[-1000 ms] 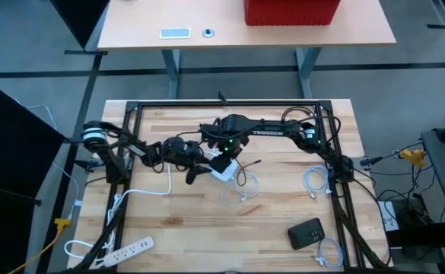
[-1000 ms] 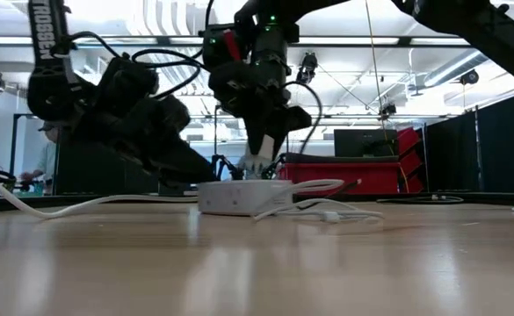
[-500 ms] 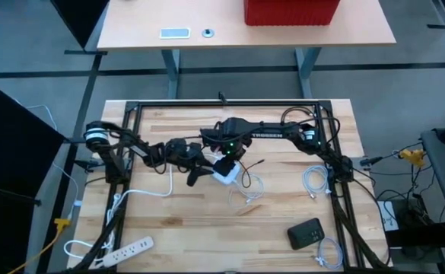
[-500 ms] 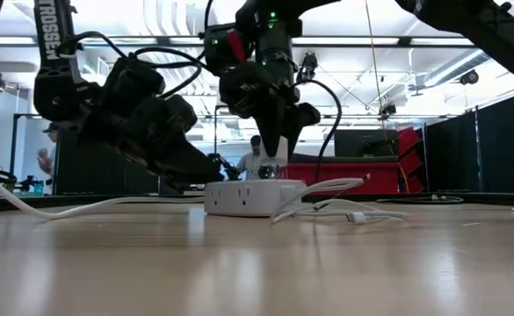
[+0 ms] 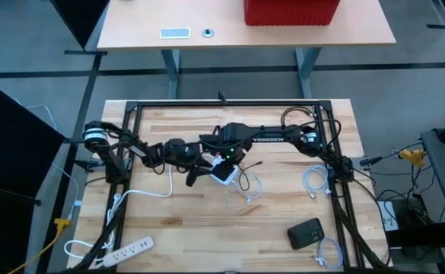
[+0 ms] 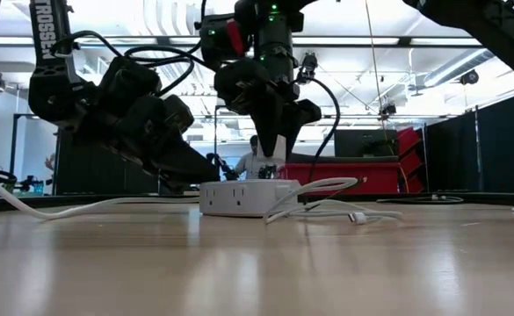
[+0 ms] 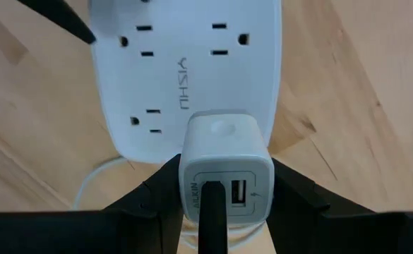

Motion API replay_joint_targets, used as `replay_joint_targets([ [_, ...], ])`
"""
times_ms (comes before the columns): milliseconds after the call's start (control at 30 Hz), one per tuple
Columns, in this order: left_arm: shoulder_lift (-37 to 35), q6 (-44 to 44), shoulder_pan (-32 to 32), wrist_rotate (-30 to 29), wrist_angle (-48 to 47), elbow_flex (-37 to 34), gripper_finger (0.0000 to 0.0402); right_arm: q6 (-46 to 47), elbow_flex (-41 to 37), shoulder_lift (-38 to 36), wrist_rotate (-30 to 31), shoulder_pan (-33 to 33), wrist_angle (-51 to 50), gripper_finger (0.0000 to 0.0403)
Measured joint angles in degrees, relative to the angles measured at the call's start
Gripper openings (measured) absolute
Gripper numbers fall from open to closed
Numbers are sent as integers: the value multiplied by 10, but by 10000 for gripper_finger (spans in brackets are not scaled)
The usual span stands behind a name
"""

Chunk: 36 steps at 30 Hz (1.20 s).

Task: Insert USB
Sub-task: Insert the white charger adapter into the top white outlet extension

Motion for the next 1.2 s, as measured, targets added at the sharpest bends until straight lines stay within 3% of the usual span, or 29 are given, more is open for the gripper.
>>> replay_joint_targets([
  [500, 0, -10, 0, 0, 1, -1, 115, 6, -42, 0, -4, 2, 51, 142],
  [833, 0, -14, 0, 0, 3, -1, 120, 14, -113, -5, 2, 2, 125, 142],
  [1067, 0, -27, 0, -5, 3, -1, 112, 32, -108, -4, 37, 6, 124, 142],
  [1200, 0, -47, 1, -33, 6, -1, 106, 50, -92, -2, 94, 19, 118, 142],
])
